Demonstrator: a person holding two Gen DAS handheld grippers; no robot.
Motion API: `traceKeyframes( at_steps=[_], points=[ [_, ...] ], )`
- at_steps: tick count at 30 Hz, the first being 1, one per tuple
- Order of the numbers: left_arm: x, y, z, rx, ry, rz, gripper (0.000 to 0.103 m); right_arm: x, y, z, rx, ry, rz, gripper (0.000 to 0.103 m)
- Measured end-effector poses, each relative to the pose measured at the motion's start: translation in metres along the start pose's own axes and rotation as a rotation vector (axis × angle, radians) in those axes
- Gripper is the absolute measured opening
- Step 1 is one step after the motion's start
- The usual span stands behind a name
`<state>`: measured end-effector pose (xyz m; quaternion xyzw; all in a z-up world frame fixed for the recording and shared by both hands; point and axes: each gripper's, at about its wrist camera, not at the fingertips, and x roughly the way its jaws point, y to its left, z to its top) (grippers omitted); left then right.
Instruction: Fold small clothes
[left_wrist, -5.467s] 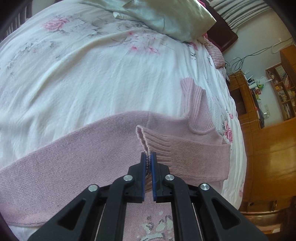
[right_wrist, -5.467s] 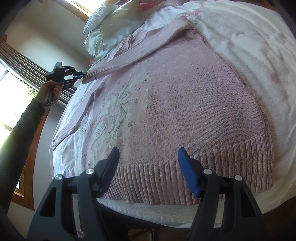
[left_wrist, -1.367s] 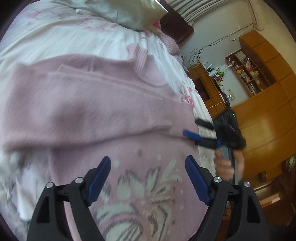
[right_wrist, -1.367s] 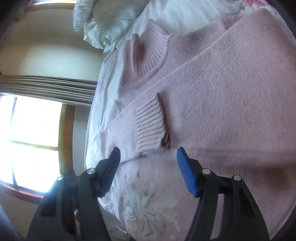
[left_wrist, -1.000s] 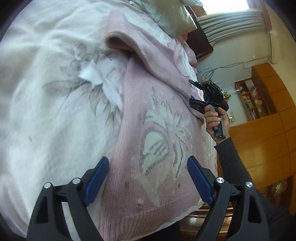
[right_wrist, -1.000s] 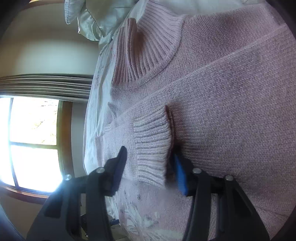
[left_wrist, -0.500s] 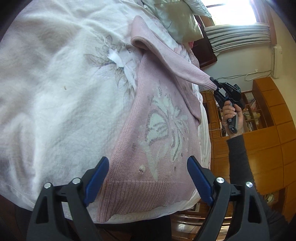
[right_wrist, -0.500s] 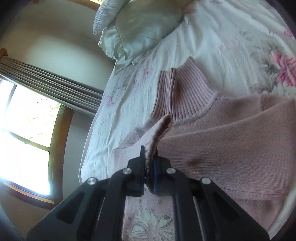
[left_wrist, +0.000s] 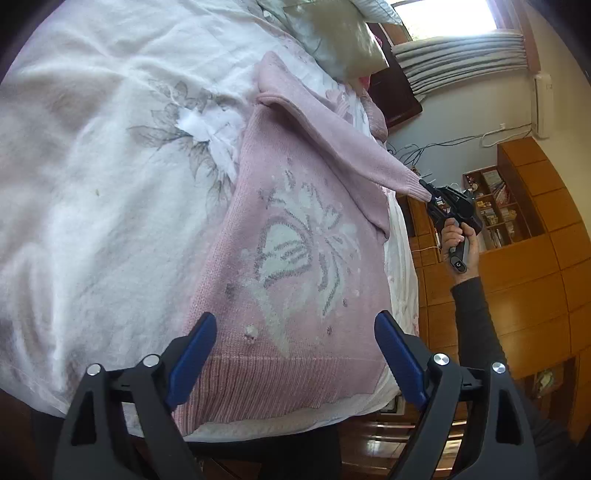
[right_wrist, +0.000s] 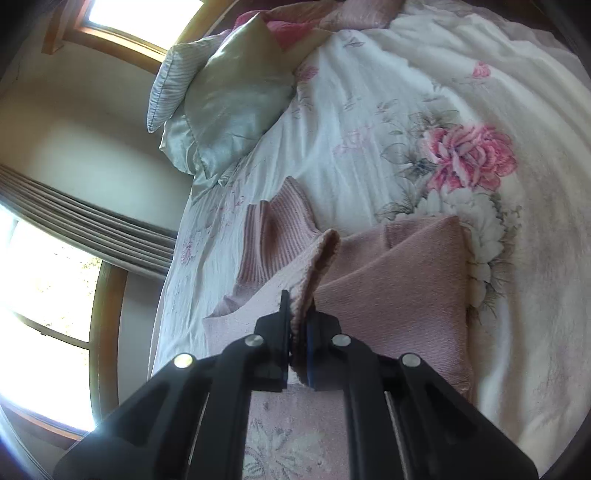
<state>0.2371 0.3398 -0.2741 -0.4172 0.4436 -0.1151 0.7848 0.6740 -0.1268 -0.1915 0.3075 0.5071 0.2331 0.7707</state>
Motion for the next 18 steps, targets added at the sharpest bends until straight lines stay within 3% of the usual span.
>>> traceKeyframes(
  at_steps=[7,18],
  points=[
    [0.010,-0.024,0.023,0.056,-0.017,-0.020,0.090,0.000,-0.057,-0.007,0.083,0.008,-0.011,0.006],
    [0.025,-0.028,0.022,0.072,0.017,-0.005,0.090,0.015,-0.091,-0.014,0.124,0.032,-0.013,0.006]
  ],
)
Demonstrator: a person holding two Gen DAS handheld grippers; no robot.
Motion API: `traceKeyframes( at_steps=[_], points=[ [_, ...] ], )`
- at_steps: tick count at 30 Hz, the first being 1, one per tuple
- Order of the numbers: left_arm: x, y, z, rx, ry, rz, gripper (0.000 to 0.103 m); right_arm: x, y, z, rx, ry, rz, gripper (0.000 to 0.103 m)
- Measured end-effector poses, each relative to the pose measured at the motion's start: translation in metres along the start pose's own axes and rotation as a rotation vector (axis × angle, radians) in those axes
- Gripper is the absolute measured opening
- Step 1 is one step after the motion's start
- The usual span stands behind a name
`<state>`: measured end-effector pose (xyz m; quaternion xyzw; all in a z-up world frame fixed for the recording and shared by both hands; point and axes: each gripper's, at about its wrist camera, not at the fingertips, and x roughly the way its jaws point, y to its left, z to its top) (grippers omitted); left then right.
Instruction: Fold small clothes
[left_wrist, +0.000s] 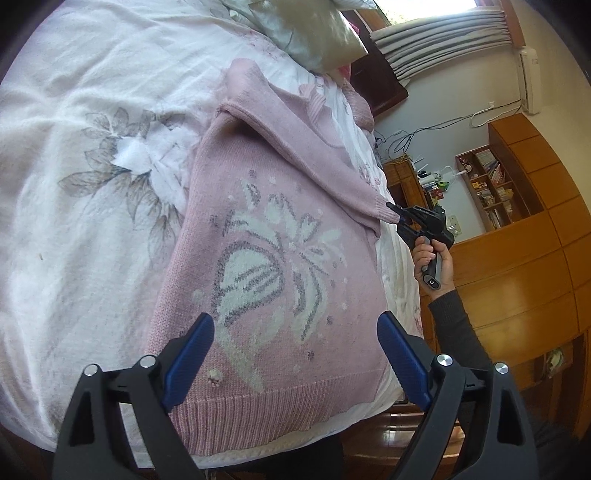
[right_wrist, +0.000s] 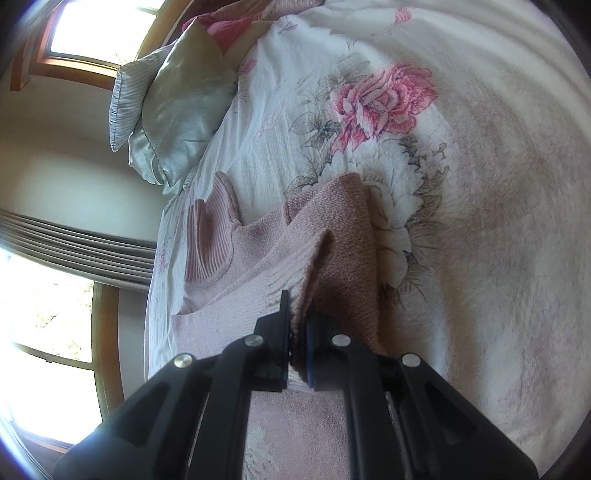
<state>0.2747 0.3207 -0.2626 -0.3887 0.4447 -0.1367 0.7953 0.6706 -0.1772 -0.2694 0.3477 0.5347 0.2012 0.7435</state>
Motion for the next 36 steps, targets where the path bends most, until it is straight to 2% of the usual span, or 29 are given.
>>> traceKeyframes(
  at_steps=[1,3,4,5,7,9,10,13,16,18,19,21,24,25,26,27,29,31,33,34,36],
  points=[
    [0.000,0.001,0.000,-0.002,0.001,0.001,0.090,0.003,-0.002,0.000,-0.005,0.005,-0.007,0.007],
    [0.002,0.001,0.001,-0.005,0.004,0.005,0.090,0.004,-0.009,0.000,0.012,0.006,-0.016,0.020],
    [0.003,0.001,0.003,-0.005,0.007,0.006,0.090,0.003,-0.017,0.000,0.050,0.007,-0.001,0.042],
    [0.004,0.000,0.005,-0.002,0.009,0.007,0.090,-0.002,-0.025,0.001,0.083,-0.011,0.007,0.056],
    [0.007,-0.005,0.011,0.016,0.012,0.006,0.090,-0.014,-0.038,0.001,0.116,-0.054,0.019,0.053],
    [0.012,-0.012,0.020,0.037,0.020,-0.003,0.090,-0.022,-0.045,0.000,0.133,-0.063,0.039,0.038],
    [0.015,-0.017,0.026,0.055,0.024,-0.006,0.091,-0.027,-0.043,-0.003,0.110,-0.071,0.048,0.032],
    [0.029,-0.032,0.053,0.105,0.026,-0.024,0.093,-0.033,-0.023,-0.013,0.001,-0.084,0.068,0.021],
    [0.046,-0.048,0.095,0.146,0.007,-0.102,0.097,-0.025,-0.006,-0.024,-0.100,-0.050,0.096,0.021],
    [0.061,-0.054,0.132,0.165,-0.016,-0.143,0.098,-0.011,-0.008,-0.025,-0.110,-0.014,0.048,0.021],
    [0.072,-0.054,0.150,0.166,-0.022,-0.155,0.098,-0.004,-0.015,-0.024,-0.096,0.001,0.028,0.021],
    [0.099,-0.047,0.185,0.164,-0.017,-0.131,0.099,0.003,-0.028,-0.021,-0.057,0.021,0.013,0.013],
    [0.144,-0.021,0.226,0.148,0.035,-0.028,0.098,0.004,-0.031,-0.020,-0.060,0.035,0.020,0.014],
    [0.156,-0.008,0.235,0.142,0.056,0.039,0.098,0.002,-0.026,-0.019,-0.078,0.038,0.021,0.019],
    [0.165,0.005,0.242,0.127,0.080,0.065,0.097,0.000,-0.019,-0.017,-0.100,0.041,0.019,0.021],
    [0.168,0.012,0.247,0.104,0.099,0.057,0.093,-0.003,-0.013,-0.014,-0.121,0.043,0.016,0.021],
    [0.164,0.004,0.254,0.094,0.127,0.048,0.093,-0.007,0.007,-0.005,-0.174,0.043,0.017,0.021],
    [0.152,-0.025,0.267,0.165,0.113,-0.028,0.094,-0.004,0.030,0.012,-0.222,0.042,0.028,0.021],
    [0.143,-0.057,0.293,0.254,0.050,-0.063,0.097,0.009,0.056,0.031,-0.261,0.046,0.037,0.021],
    [0.145,-0.070,0.311,0.275,0.030,-0.077,0.099,0.021,0.070,0.042,-0.276,0.050,0.042,0.025],
    [0.169,-0.086,0.350,0.296,0.042,-0.050,0.099,0.048,0.092,0.064,-0.281,0.057,0.047,0.031]
  ],
)
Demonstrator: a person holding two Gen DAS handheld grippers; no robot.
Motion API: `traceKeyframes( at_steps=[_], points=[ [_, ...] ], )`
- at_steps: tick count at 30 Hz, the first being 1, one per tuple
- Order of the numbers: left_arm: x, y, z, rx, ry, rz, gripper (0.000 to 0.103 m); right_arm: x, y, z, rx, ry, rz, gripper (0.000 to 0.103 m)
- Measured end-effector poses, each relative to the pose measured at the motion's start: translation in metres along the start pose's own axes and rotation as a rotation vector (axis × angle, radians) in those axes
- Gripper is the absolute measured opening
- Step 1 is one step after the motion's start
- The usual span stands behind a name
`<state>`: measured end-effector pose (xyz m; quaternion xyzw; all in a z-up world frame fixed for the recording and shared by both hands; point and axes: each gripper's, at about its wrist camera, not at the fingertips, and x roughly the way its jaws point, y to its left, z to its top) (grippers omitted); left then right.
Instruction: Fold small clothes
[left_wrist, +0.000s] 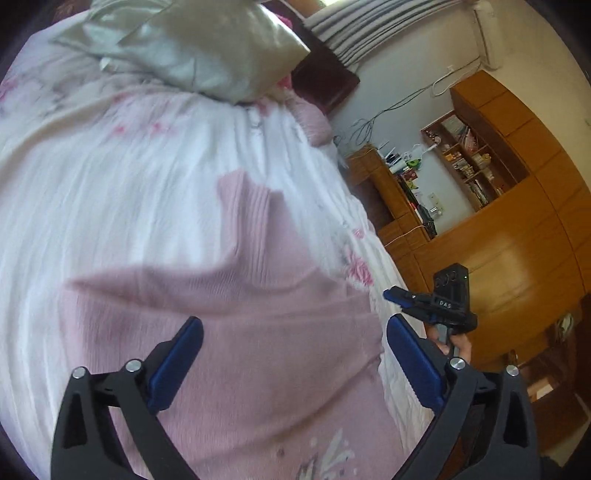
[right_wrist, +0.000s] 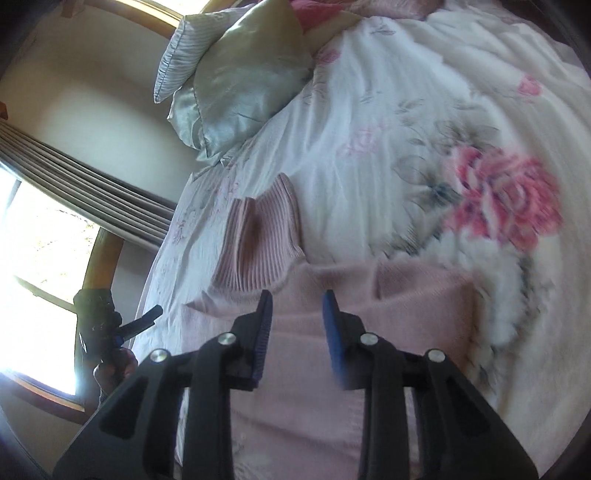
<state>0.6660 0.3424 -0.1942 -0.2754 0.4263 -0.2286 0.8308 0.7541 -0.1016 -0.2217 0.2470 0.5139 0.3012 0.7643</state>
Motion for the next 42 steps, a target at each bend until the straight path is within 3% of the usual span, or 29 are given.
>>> traceKeyframes(
  at_steps=[3,5,8,12,14,17,18,21,22,23,24,29,36,39,41,42],
  points=[
    [0.052,0.014,0.051,-0.032,0.060,0.083,0.099,0.046,0.015,0.037,-0.004,0.013,-0.026,0.031],
    [0.084,0.022,0.068,-0.036,0.091,0.123,0.099,0.075,0.024,0.059,-0.035,0.014,-0.069,0.031],
    [0.118,0.030,0.079,-0.023,0.125,0.133,0.099,0.109,0.028,0.081,-0.045,0.021,-0.093,0.032],
    [0.152,0.039,0.084,0.032,0.170,0.211,0.099,0.141,0.033,0.092,-0.099,0.025,-0.120,0.037],
    [0.160,0.043,0.086,0.038,0.170,0.202,0.098,0.154,0.033,0.097,-0.113,0.021,-0.137,0.037],
    [0.164,0.042,0.087,0.060,0.163,0.199,0.080,0.164,0.033,0.101,-0.122,0.010,-0.126,0.042],
    [0.165,0.042,0.087,0.064,0.166,0.199,0.066,0.167,0.034,0.102,-0.130,0.004,-0.127,0.044],
    [0.162,0.042,0.085,0.079,0.136,0.221,0.045,0.178,0.037,0.104,-0.140,0.010,-0.119,0.048],
    [0.157,0.043,0.085,0.069,0.107,0.212,0.039,0.183,0.037,0.104,-0.143,0.023,-0.112,0.041],
    [0.151,0.045,0.086,0.061,0.083,0.206,0.037,0.185,0.039,0.103,-0.154,0.029,-0.117,0.018],
    [0.144,0.046,0.087,0.053,0.059,0.198,0.030,0.185,0.041,0.100,-0.180,0.028,-0.134,0.011],
    [0.128,0.036,0.078,0.089,0.057,0.179,0.019,0.147,0.050,0.090,-0.200,-0.049,-0.085,0.010],
    [0.101,-0.016,0.057,0.191,0.063,0.018,0.017,0.074,0.077,0.061,-0.267,-0.085,0.009,0.010],
    [0.071,-0.035,0.045,0.206,0.012,-0.045,0.018,0.048,0.102,0.032,-0.354,-0.085,0.034,0.010],
    [0.038,-0.038,0.032,0.164,-0.044,-0.138,0.031,0.031,0.116,-0.001,-0.438,-0.075,0.052,0.010],
    [0.021,-0.040,0.021,0.157,-0.064,-0.167,0.045,0.022,0.121,-0.023,-0.487,-0.067,0.058,0.010]
  ],
)
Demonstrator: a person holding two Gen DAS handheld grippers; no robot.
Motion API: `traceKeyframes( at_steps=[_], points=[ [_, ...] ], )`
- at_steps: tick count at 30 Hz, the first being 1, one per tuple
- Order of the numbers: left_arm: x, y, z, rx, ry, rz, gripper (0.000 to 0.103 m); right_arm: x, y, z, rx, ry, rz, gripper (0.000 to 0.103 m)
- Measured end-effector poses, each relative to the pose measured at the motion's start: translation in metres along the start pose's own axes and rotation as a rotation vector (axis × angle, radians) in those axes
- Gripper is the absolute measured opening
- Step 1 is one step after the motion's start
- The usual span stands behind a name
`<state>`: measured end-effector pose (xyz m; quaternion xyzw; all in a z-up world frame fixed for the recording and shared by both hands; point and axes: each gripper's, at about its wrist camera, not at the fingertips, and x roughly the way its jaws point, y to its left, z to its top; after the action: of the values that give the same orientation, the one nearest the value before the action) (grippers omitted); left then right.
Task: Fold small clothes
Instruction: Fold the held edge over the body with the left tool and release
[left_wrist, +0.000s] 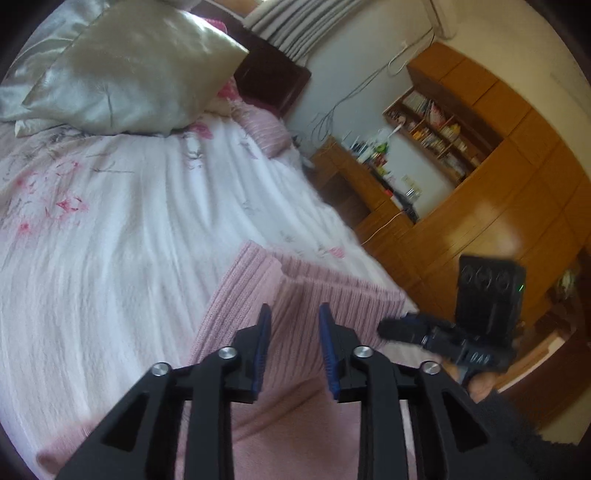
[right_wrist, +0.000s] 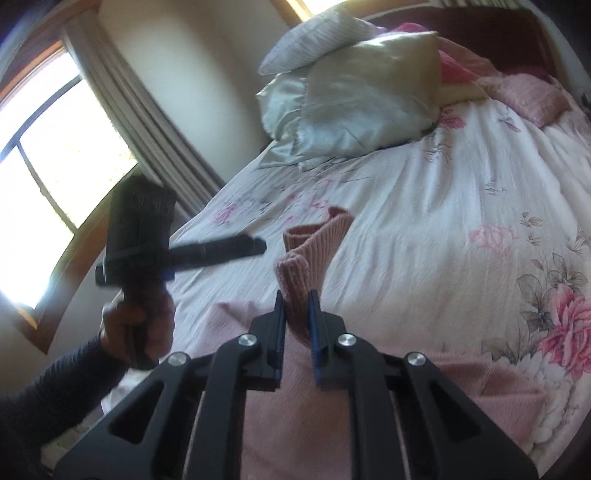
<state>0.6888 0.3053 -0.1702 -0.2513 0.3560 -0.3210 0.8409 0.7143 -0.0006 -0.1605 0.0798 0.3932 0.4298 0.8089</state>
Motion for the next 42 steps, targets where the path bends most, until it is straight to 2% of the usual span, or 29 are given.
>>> traceKeyframes(
  at_steps=[1,2,4,5,7,10,13,17,19,21,23,25,26,27,28,29,31,32,34,36,37,38,40,42],
  points=[
    [-0.019,-0.007,-0.014,0.009,-0.029,-0.016,0.056,-0.009,0.014,-0.021,-0.050,0.018,0.003,0.010],
    [-0.036,-0.013,-0.029,0.012,-0.045,-0.038,0.063,-0.015,0.025,-0.044,-0.095,0.044,-0.009,0.010],
    [-0.061,-0.012,-0.069,-0.047,-0.041,-0.094,0.091,-0.018,0.034,-0.093,-0.151,0.137,-0.025,0.012],
    [-0.068,-0.008,-0.088,-0.084,-0.025,-0.110,0.093,-0.017,0.031,-0.117,-0.141,0.186,-0.047,0.016],
    [-0.073,0.004,-0.122,-0.183,0.027,-0.113,0.095,-0.018,0.018,-0.155,-0.059,0.257,-0.050,0.017],
    [-0.075,0.019,-0.156,-0.304,0.052,-0.097,0.097,-0.038,0.001,-0.182,0.107,0.225,-0.040,0.027],
    [-0.058,0.025,-0.178,-0.361,0.116,-0.073,0.099,-0.050,-0.013,-0.185,0.289,0.157,0.022,0.038],
    [-0.018,0.022,-0.187,-0.361,0.213,0.005,0.099,-0.036,-0.027,-0.181,0.475,0.130,0.135,0.038],
    [0.000,0.024,-0.183,-0.398,0.240,0.024,0.099,-0.025,-0.036,-0.180,0.570,0.113,0.149,0.038],
    [0.011,0.020,-0.184,-0.398,0.260,0.052,0.098,-0.010,-0.041,-0.180,0.622,0.133,0.159,0.038],
    [0.021,0.019,-0.185,-0.410,0.280,0.079,0.093,0.003,-0.041,-0.181,0.647,0.151,0.163,0.043],
    [0.030,0.018,-0.190,-0.394,0.322,0.149,0.052,0.011,-0.041,-0.183,0.656,0.168,0.157,0.042],
    [0.033,0.017,-0.193,-0.382,0.330,0.193,0.045,0.014,-0.040,-0.184,0.656,0.185,0.148,0.026],
    [0.032,0.018,-0.195,-0.381,0.328,0.243,0.027,0.016,-0.037,-0.184,0.642,0.195,0.133,0.014],
    [0.028,0.019,-0.196,-0.388,0.309,0.268,0.017,0.013,-0.034,-0.182,0.613,0.191,0.102,0.009],
    [0.022,0.018,-0.195,-0.388,0.285,0.283,0.016,0.006,-0.029,-0.180,0.587,0.166,0.077,0.008],
    [0.011,0.012,-0.194,-0.367,0.250,0.293,0.011,-0.013,-0.023,-0.176,0.569,0.113,0.079,0.008],
    [0.010,0.012,-0.197,-0.363,0.255,0.293,0.011,-0.020,-0.024,-0.175,0.566,0.097,0.074,0.008],
    [0.017,0.025,-0.209,-0.397,0.288,0.313,0.010,-0.016,-0.032,-0.181,0.574,0.131,0.044,0.007],
    [0.018,0.028,-0.215,-0.423,0.299,0.278,0.010,0.002,-0.042,-0.198,0.599,0.208,-0.002,0.008],
    [0.016,0.022,-0.214,-0.406,0.304,0.255,0.011,0.007,-0.043,-0.205,0.597,0.216,-0.002,0.008],
    [0.012,0.015,-0.214,-0.390,0.313,0.244,0.015,0.006,-0.042,-0.205,0.582,0.209,0.000,0.013],
    [-0.002,0.003,-0.211,-0.363,0.296,0.244,0.053,-0.008,-0.033,-0.197,0.573,0.176,0.044,0.017],
    [-0.018,-0.005,-0.203,-0.344,0.246,0.235,0.067,-0.025,-0.023,-0.184,0.528,0.119,0.023,0.021]
  ],
)
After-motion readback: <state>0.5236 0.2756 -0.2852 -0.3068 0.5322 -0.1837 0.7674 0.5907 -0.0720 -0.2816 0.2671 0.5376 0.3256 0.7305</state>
